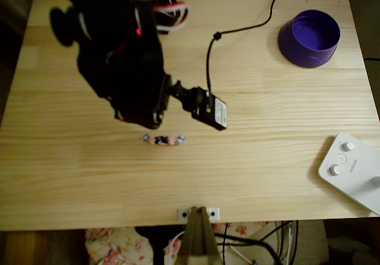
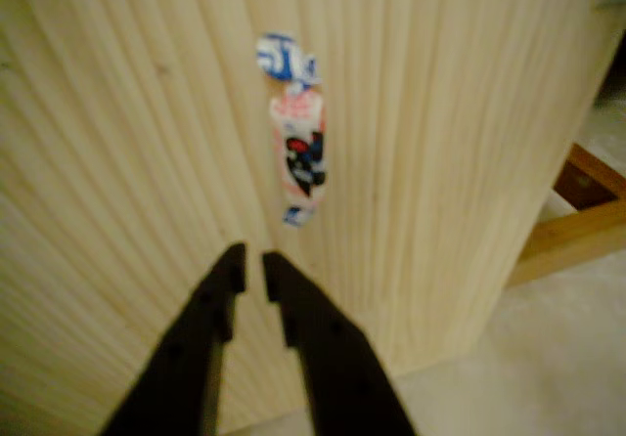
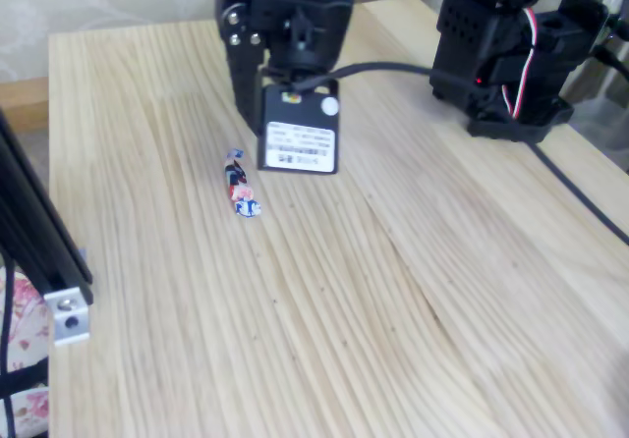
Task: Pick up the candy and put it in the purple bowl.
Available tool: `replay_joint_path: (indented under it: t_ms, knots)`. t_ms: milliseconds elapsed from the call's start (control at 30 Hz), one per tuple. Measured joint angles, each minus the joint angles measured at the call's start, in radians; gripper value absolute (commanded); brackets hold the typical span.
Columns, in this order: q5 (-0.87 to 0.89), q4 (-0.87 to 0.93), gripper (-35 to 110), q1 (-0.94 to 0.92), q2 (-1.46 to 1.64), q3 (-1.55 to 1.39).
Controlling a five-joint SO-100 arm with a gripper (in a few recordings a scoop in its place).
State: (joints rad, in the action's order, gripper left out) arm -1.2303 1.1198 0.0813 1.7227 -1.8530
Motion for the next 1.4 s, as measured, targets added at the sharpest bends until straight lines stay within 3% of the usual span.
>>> replay_joint_path:
  t_ms: [400, 1400]
  knots:
    - [0.067, 0.078, 15, 0.005, -0.132, 0.137]
    - [0.104, 0.025, 17, -0.015, -0.330, 0.215]
